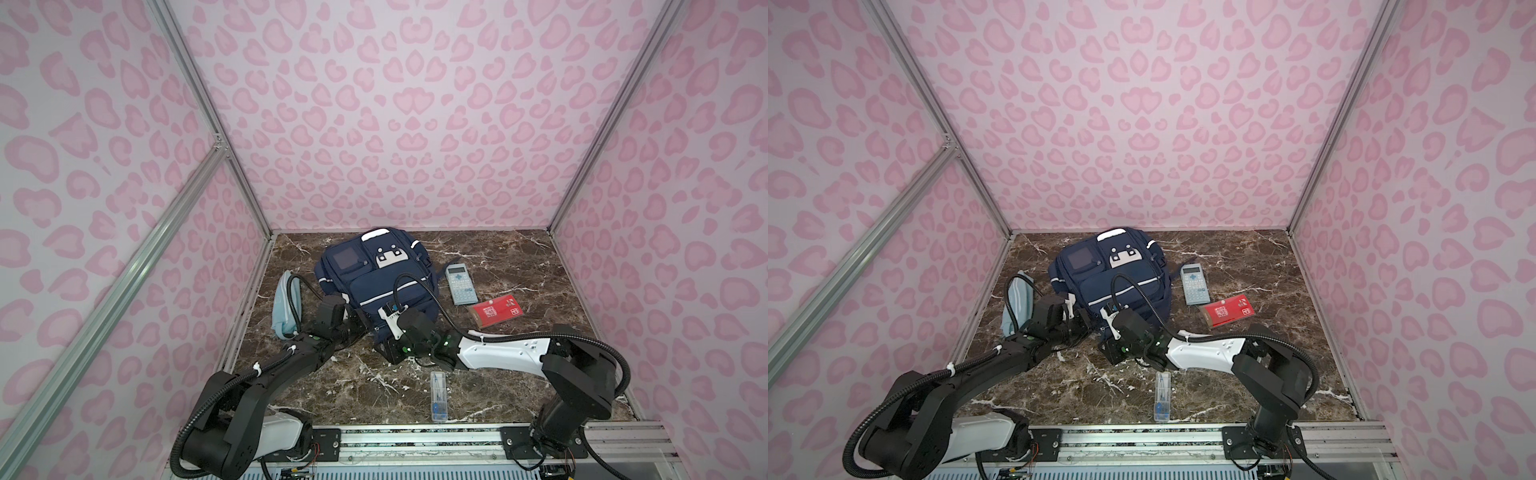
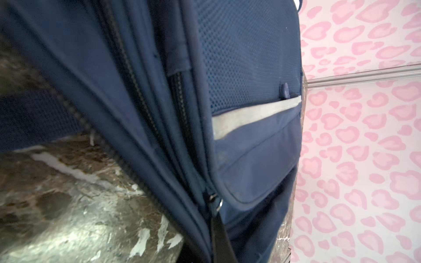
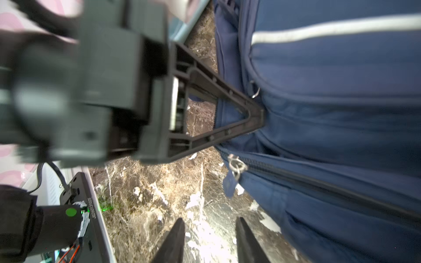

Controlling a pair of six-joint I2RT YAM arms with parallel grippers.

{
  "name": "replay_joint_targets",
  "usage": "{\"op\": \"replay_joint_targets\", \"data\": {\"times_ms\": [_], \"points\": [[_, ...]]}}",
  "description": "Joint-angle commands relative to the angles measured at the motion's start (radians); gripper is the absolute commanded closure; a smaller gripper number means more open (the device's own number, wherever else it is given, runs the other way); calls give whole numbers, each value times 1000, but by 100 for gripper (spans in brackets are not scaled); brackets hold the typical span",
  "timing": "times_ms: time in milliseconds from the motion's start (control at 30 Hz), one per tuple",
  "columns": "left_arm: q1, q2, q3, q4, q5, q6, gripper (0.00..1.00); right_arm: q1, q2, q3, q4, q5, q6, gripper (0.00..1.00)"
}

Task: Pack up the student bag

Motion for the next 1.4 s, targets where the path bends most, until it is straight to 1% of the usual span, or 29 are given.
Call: {"op": "replay_joint_targets", "data": {"times_ms": [0, 33, 100, 133, 200, 267, 333, 367, 433, 633, 700, 833, 933, 1067, 1133, 1233, 1300, 1367], "points": [[-8, -17, 14, 37, 34, 21, 97, 0, 33, 20, 71, 47, 37, 56], [-10, -21, 10, 37, 36, 18, 97, -6, 41, 31, 60, 61, 40, 53], [-11, -24, -1, 37, 41, 13, 97, -21, 54, 36, 91, 50, 34, 51], [-13, -24, -8, 41, 44, 9, 97, -25, 64, 43, 97, 50, 29, 51], [-18, -20, -19, 55, 50, -1, 97, -26, 81, 62, 110, 43, 16, 56], [-23, -15, -31, 74, 62, -14, 97, -27, 107, 90, 104, 47, 15, 66], [-23, -14, -31, 69, 66, -12, 97, -26, 129, 121, 56, 94, 12, 78], [-23, -18, -31, 62, 65, -9, 97, -30, 125, 114, 58, 119, 10, 88], [-23, -25, -36, 57, 59, -5, 97, -43, 108, 91, 83, 139, 19, 100], [-17, -24, -20, 37, 47, 18, 97, -49, 47, 54, -15, 158, -14, 100], [2, -25, -14, 11, 57, 27, 97, -52, 17, 20, -56, 175, -16, 100], [46, -49, -2, -35, 69, 58, 97, -90, -55, -76, -101, 185, -7, 100], [53, -68, 10, -71, 70, 77, 97, -140, -97, -142, -106, 184, -10, 100], [60, -92, 5, -93, 80, 82, 97, -232, -126, -183, -135, 171, -34, 100], [76, -106, -6, -94, 89, 87, 97, -296, -132, -188, -156, 181, -57, 100], [107, -113, -8, -110, 91, 108, 97, -388, -123, -194, -160, 150, -75, 100], [124, -110, -2, -125, 78, 128, 97, -411, -124, -184, -174, 146, -91, 100], [148, -101, 14, -147, 71, 156, 97, -404, -128, -163, -203, 136, -109, 100]]}}
